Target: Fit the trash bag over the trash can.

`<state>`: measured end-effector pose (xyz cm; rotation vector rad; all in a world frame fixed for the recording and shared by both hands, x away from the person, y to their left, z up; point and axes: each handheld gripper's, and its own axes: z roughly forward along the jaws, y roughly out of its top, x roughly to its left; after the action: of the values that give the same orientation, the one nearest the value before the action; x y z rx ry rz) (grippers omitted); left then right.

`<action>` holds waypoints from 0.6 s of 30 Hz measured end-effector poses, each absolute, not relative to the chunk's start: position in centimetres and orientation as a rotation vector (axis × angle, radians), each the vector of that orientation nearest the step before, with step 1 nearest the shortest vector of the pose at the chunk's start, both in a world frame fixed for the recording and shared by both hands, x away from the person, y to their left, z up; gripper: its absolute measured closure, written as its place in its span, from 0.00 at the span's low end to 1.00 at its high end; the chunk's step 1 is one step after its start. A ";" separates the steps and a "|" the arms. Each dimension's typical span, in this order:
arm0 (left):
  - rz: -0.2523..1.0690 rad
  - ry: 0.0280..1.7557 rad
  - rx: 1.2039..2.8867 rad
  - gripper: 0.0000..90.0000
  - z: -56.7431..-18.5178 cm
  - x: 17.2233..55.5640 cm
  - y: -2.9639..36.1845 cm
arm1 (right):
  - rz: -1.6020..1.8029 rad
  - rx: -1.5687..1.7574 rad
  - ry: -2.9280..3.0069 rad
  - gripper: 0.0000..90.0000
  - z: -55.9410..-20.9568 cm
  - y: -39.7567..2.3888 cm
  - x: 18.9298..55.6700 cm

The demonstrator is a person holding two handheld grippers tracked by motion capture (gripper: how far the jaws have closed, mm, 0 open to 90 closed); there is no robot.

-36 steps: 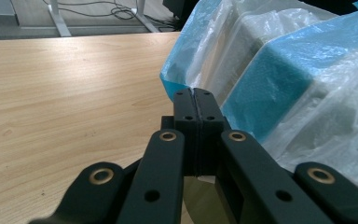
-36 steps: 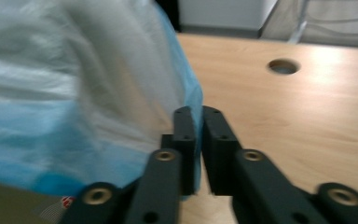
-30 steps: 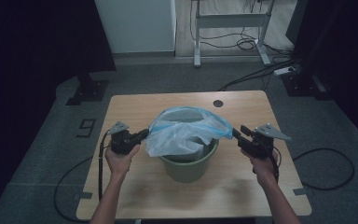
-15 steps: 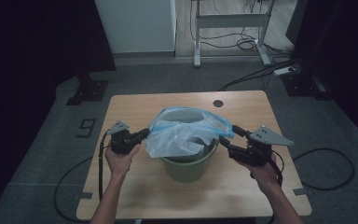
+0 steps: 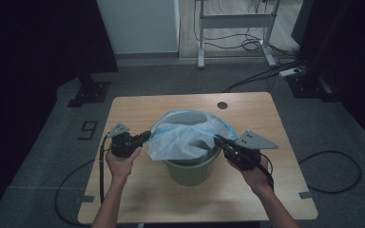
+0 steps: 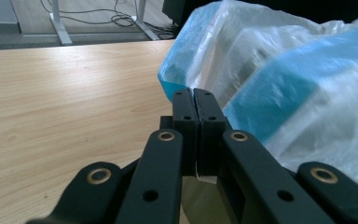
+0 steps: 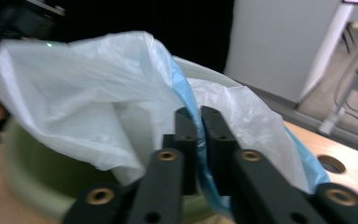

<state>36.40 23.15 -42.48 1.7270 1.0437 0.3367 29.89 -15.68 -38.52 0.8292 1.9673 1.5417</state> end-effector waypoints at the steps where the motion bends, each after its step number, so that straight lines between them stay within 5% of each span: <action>1: 0.334 1.044 1.726 0.98 -42.5 36.3 23.3 | 1.579 0.810 1.966 0.97 -38.7 -16.0 29.2; 18: 0.280 0.976 1.756 0.99 -42.4 35.3 23.1 | 1.717 0.635 2.235 0.98 -46.3 -15.3 22.8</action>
<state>35.27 23.15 -42.36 1.7564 0.9763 0.2795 22.83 -15.31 -46.31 0.6347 2.2350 1.7170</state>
